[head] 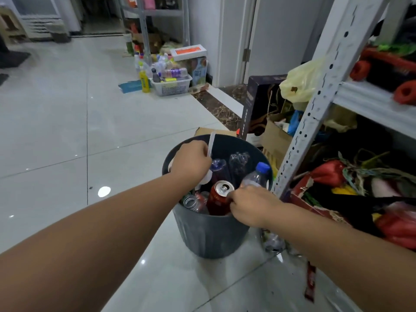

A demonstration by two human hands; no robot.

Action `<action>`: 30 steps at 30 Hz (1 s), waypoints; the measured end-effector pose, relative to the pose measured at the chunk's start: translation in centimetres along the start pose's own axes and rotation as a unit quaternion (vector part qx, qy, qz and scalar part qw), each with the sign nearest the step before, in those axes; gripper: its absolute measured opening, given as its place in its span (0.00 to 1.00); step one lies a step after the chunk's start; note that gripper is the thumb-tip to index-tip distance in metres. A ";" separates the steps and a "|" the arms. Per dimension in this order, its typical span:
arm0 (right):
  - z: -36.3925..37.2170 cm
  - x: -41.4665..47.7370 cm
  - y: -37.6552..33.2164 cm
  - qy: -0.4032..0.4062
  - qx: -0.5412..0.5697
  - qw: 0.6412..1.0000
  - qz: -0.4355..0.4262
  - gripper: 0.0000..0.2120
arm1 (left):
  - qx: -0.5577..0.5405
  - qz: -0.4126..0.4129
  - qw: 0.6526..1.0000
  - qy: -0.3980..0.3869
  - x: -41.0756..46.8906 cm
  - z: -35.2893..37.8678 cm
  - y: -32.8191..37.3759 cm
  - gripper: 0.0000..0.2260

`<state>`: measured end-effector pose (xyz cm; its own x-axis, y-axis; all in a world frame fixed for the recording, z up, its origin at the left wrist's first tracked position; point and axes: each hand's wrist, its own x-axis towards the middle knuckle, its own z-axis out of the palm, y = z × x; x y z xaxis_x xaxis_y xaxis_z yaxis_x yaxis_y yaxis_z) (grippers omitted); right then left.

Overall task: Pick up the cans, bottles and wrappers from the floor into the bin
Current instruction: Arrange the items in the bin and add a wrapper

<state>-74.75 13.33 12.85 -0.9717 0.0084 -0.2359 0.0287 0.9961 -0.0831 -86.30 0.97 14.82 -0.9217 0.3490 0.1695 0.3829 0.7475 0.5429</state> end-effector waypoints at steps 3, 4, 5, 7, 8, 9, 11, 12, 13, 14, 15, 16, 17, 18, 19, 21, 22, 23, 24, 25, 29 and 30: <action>-0.9 -0.2 0.2 0.051 0.014 0.999 -0.003 0.17 | 0.013 0.015 1.000 -0.009 0.6 0.5 0.7 0.05; -1.2 -0.2 0.2 0.070 0.025 0.997 -0.001 0.17 | 0.025 0.026 0.999 -0.004 0.8 0.6 0.9 0.07; -1.5 -0.3 0.3 0.088 0.035 0.996 0.001 0.16 | 0.041 0.035 0.999 0.000 1.0 0.7 1.0 0.09; -1.9 -0.3 0.6 0.111 0.052 0.992 0.005 0.15 | 0.062 0.046 0.997 -0.010 1.2 1.1 0.8 0.08; -2.0 -0.3 0.7 0.117 0.058 0.991 0.009 0.14 | 0.070 0.044 0.996 -0.024 1.3 1.4 0.6 0.05; -2.0 -0.4 0.9 0.123 0.063 0.990 0.012 0.14 | 0.078 0.042 0.995 -0.036 1.3 1.6 0.3 0.04; -1.9 -0.6 1.2 0.133 0.064 0.989 0.012 0.13 | 0.095 0.043 0.993 -0.046 1.2 2.0 -0.3 0.09; -1.8 -0.8 1.3 0.137 0.065 0.988 0.010 0.13 | 0.100 0.047 0.993 -0.042 1.2 2.2 -0.6 0.11; -1.6 -0.9 1.5 0.142 0.066 0.988 0.010 0.13 | 0.102 0.052 0.993 -0.038 1.3 2.2 -0.8 0.13; -1.6 -1.0 1.8 0.146 0.069 0.987 0.010 0.13 | 0.105 0.057 0.992 -0.035 1.4 2.2 -0.9 0.14; -1.5 -1.2 2.0 0.149 0.074 0.986 0.012 0.14 | 0.106 0.062 0.992 -0.030 1.4 2.1 -1.0 0.16; -1.5 -1.3 2.3 0.152 0.081 0.985 0.015 0.14 | 0.104 0.064 0.992 -0.024 1.4 1.9 -1.1 0.17; -1.4 -1.4 2.6 0.158 0.089 0.983 0.019 0.13 | 0.099 0.064 0.993 -0.015 1.3 1.8 -1.0 0.18; -1.3 -1.6 2.9 0.169 0.100 0.980 0.023 0.13 | 0.094 0.063 0.994 -0.006 1.2 1.7 -0.9 0.19; -1.2 -1.9 3.3 0.182 0.109 0.977 0.022 0.13 | 0.092 0.062 0.994 0.000 1.0 1.6 -0.6 0.19; -0.9 -2.6 4.1 0.208 0.111 0.972 0.002 0.13 | 0.101 0.055 0.993 0.006 0.2 1.8 -0.1 0.19; -0.7 -3.0 4.6 0.219 0.107 0.970 -0.008 0.12 | 0.109 0.050 0.993 0.006 -0.2 1.9 0.2 0.19; -0.6 -3.4 5.0 0.227 0.103 0.968 -0.014 0.11 | 0.115 0.044 0.992 0.006 -0.6 2.0 0.5 0.19; -0.4 -3.9 5.4 0.231 0.100 0.968 -0.016 0.11 | 0.119 0.039 0.992 0.007 -1.0 2.0 0.9 0.19; -0.3 -4.2 5.8 0.231 0.098 0.968 -0.017 0.11 | 0.117 0.035 0.992 0.012 -1.3 2.1 1.3 0.19; 0.2 -5.2 7.3 0.223 0.100 0.970 -0.020 0.20 | 0.103 0.076 0.990 0.056 -3.1 2.9 4.2 0.22; 0.4 -5.5 7.8 0.216 0.097 0.971 -0.017 0.23 | 0.108 0.108 0.986 0.063 -3.8 3.5 5.5 0.23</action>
<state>-69.12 21.03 13.14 -0.9793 0.0530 0.1954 -0.0026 0.9617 -0.2740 -80.47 5.72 14.22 -0.8124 0.4502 0.3705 0.5631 0.7708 0.2979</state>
